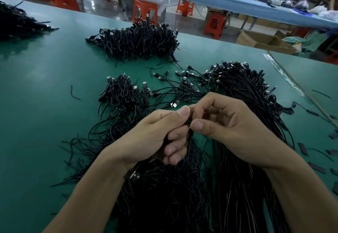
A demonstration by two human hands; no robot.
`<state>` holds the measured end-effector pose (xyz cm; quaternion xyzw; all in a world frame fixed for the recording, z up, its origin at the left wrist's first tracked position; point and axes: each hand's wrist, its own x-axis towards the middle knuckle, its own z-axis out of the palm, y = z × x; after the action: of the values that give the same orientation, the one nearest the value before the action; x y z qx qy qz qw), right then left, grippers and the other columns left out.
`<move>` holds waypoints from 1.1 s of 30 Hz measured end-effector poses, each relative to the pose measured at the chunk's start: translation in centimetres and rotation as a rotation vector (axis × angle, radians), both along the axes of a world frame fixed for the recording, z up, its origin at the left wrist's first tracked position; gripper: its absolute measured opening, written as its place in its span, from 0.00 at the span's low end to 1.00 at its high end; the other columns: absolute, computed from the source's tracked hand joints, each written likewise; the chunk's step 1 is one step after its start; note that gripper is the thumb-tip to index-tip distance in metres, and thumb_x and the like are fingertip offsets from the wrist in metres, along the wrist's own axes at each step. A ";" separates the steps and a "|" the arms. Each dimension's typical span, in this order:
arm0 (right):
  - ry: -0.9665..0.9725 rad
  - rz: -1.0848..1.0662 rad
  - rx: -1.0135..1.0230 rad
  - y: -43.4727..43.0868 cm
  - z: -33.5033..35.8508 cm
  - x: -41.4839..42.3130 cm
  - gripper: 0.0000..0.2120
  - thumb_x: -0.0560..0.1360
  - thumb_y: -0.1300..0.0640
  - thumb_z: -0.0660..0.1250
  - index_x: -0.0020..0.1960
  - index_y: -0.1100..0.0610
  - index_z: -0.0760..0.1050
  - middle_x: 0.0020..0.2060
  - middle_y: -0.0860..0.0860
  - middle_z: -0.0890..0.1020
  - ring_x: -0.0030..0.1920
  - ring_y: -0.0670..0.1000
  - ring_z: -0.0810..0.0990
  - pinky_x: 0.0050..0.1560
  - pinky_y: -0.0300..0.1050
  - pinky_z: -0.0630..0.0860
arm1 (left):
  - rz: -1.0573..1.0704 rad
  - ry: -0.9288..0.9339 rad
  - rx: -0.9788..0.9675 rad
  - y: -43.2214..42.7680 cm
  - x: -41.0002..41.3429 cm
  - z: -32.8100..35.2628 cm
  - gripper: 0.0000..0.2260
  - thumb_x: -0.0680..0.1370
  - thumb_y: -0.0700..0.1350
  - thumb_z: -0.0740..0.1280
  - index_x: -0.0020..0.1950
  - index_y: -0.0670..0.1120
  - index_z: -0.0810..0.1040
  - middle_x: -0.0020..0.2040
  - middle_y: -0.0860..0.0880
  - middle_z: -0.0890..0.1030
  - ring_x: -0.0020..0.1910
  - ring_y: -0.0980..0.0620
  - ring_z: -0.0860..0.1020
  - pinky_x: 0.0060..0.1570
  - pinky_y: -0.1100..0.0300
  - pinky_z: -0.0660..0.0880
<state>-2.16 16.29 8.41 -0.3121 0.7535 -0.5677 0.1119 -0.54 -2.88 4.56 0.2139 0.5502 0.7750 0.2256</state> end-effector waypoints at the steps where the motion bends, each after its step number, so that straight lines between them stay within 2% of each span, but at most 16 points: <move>1: 0.023 0.003 0.034 -0.1 0.0 0.0 0.07 0.74 0.53 0.71 0.45 0.54 0.75 0.39 0.42 0.80 0.42 0.42 0.78 0.45 0.35 0.74 | -0.012 -0.007 0.001 -0.1 0.0 0.0 0.22 0.81 0.57 0.58 0.29 0.52 0.69 0.22 0.54 0.69 0.23 0.55 0.74 0.24 0.67 0.69; 4: 0.093 -0.043 0.138 -0.2 0.0 -0.1 0.07 0.75 0.49 0.70 0.46 0.50 0.75 0.38 0.51 0.78 0.40 0.51 0.76 0.43 0.44 0.75 | 0.014 -0.019 -0.008 0.0 -0.2 -0.2 0.23 0.83 0.57 0.59 0.28 0.52 0.69 0.22 0.53 0.70 0.26 0.53 0.77 0.27 0.64 0.73; 6: 0.158 -0.095 0.204 -0.3 -0.2 -0.1 0.05 0.76 0.49 0.68 0.45 0.48 0.74 0.37 0.50 0.78 0.39 0.51 0.76 0.42 0.48 0.76 | 0.082 0.004 -0.042 0.3 -0.4 -0.4 0.24 0.82 0.56 0.58 0.27 0.51 0.70 0.23 0.51 0.71 0.27 0.52 0.78 0.29 0.63 0.75; 9: 0.295 -0.172 0.294 -0.6 -0.5 0.0 0.06 0.77 0.51 0.67 0.44 0.46 0.71 0.34 0.46 0.77 0.34 0.44 0.73 0.36 0.40 0.72 | 0.225 0.084 -0.156 0.7 -0.8 -0.7 0.25 0.82 0.57 0.57 0.26 0.50 0.71 0.24 0.47 0.74 0.30 0.51 0.79 0.34 0.62 0.76; 12: 0.395 -0.193 0.302 -1.3 -0.6 0.3 0.07 0.79 0.56 0.68 0.45 0.50 0.71 0.36 0.44 0.78 0.35 0.46 0.76 0.34 0.35 0.71 | 0.380 0.211 -0.358 0.4 -1.0 -1.0 0.27 0.83 0.57 0.58 0.28 0.46 0.73 0.29 0.48 0.77 0.33 0.50 0.78 0.40 0.60 0.74; 14: 0.431 -0.209 0.282 -1.9 -1.0 0.5 0.05 0.79 0.58 0.68 0.46 0.52 0.72 0.36 0.44 0.78 0.38 0.47 0.78 0.37 0.37 0.73 | 0.412 0.180 -0.366 0.2 -1.1 -1.1 0.23 0.81 0.54 0.56 0.39 0.38 0.77 0.34 0.45 0.79 0.34 0.49 0.78 0.39 0.57 0.76; 16: 0.485 -0.233 0.250 -2.5 -1.2 0.6 0.04 0.78 0.58 0.68 0.47 0.54 0.73 0.37 0.43 0.78 0.41 0.46 0.79 0.39 0.36 0.74 | 0.332 0.012 -0.218 0.5 -0.8 -1.1 0.24 0.78 0.54 0.53 0.53 0.35 0.77 0.41 0.36 0.81 0.39 0.46 0.82 0.40 0.52 0.81; 17: 0.509 -0.247 0.234 -2.8 -1.3 0.5 0.04 0.78 0.58 0.68 0.47 0.54 0.73 0.37 0.43 0.78 0.41 0.46 0.79 0.39 0.36 0.73 | 0.273 -0.082 -0.112 0.7 -0.6 -1.0 0.25 0.78 0.55 0.53 0.55 0.36 0.78 0.42 0.34 0.81 0.40 0.43 0.83 0.38 0.50 0.82; 18: 0.522 -0.260 0.216 -2.9 -1.3 0.5 0.04 0.78 0.58 0.68 0.47 0.54 0.73 0.37 0.44 0.78 0.40 0.46 0.79 0.39 0.36 0.73 | 0.214 -0.163 -0.033 0.9 -0.4 -0.9 0.26 0.80 0.57 0.52 0.54 0.38 0.80 0.39 0.35 0.81 0.38 0.44 0.83 0.32 0.52 0.81; 20: 0.489 -0.266 0.164 -3.1 -1.4 0.3 0.05 0.78 0.59 0.68 0.47 0.53 0.72 0.38 0.45 0.79 0.35 0.44 0.80 0.36 0.34 0.73 | 0.151 -0.234 -0.042 1.0 -0.4 -1.0 0.33 0.82 0.64 0.50 0.48 0.38 0.82 0.33 0.40 0.80 0.27 0.47 0.79 0.20 0.63 0.71; 22: 0.442 -0.257 0.147 -3.0 -1.7 -0.1 0.05 0.77 0.59 0.69 0.46 0.53 0.73 0.38 0.45 0.80 0.34 0.44 0.81 0.36 0.36 0.76 | 0.191 -0.256 -0.128 1.1 -0.8 -1.3 0.36 0.80 0.68 0.50 0.44 0.37 0.80 0.28 0.44 0.75 0.20 0.52 0.69 0.18 0.69 0.60; 25: 0.298 -0.285 0.209 -2.0 -2.3 -1.0 0.06 0.78 0.49 0.69 0.47 0.51 0.76 0.38 0.45 0.82 0.40 0.48 0.82 0.43 0.49 0.79 | 0.393 -0.140 -0.297 1.2 -1.1 -1.9 0.31 0.82 0.66 0.51 0.32 0.47 0.77 0.23 0.53 0.69 0.19 0.56 0.61 0.18 0.67 0.57; 27: 0.179 -0.310 0.333 -0.7 -2.8 -1.5 0.18 0.73 0.33 0.64 0.49 0.48 0.77 0.41 0.46 0.83 0.43 0.46 0.83 0.46 0.47 0.81 | 0.523 -0.060 -0.341 0.9 -1.3 -2.2 0.28 0.82 0.63 0.53 0.31 0.47 0.74 0.22 0.55 0.69 0.19 0.59 0.62 0.19 0.69 0.58; 29: 0.111 -0.273 0.552 0.4 -3.5 -1.6 0.29 0.67 0.24 0.61 0.52 0.45 0.77 0.44 0.43 0.82 0.44 0.42 0.81 0.45 0.37 0.79 | 0.624 -0.033 -0.341 0.4 -1.7 -2.3 0.26 0.82 0.63 0.54 0.30 0.48 0.69 0.23 0.56 0.67 0.20 0.60 0.62 0.19 0.71 0.58; 31: 0.108 -0.222 0.811 0.8 -4.5 -1.6 0.31 0.68 0.24 0.62 0.57 0.46 0.77 0.48 0.41 0.79 0.48 0.40 0.78 0.49 0.36 0.77 | 0.697 -0.019 -0.334 -0.1 -2.1 -2.5 0.27 0.82 0.62 0.55 0.31 0.45 0.65 0.24 0.56 0.64 0.20 0.58 0.59 0.20 0.70 0.58; 33: 0.146 -0.219 0.974 0.7 -5.4 -1.5 0.23 0.74 0.33 0.65 0.59 0.48 0.78 0.50 0.42 0.78 0.50 0.43 0.78 0.54 0.45 0.79 | 0.732 -0.016 -0.335 -0.2 -2.2 -2.7 0.28 0.82 0.62 0.55 0.33 0.41 0.63 0.25 0.54 0.62 0.22 0.57 0.58 0.20 0.69 0.58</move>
<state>-3.69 17.03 3.05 -0.1816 0.9651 -0.1354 0.1313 -2.77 -3.04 1.83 -0.0417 0.7070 0.7053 -0.0292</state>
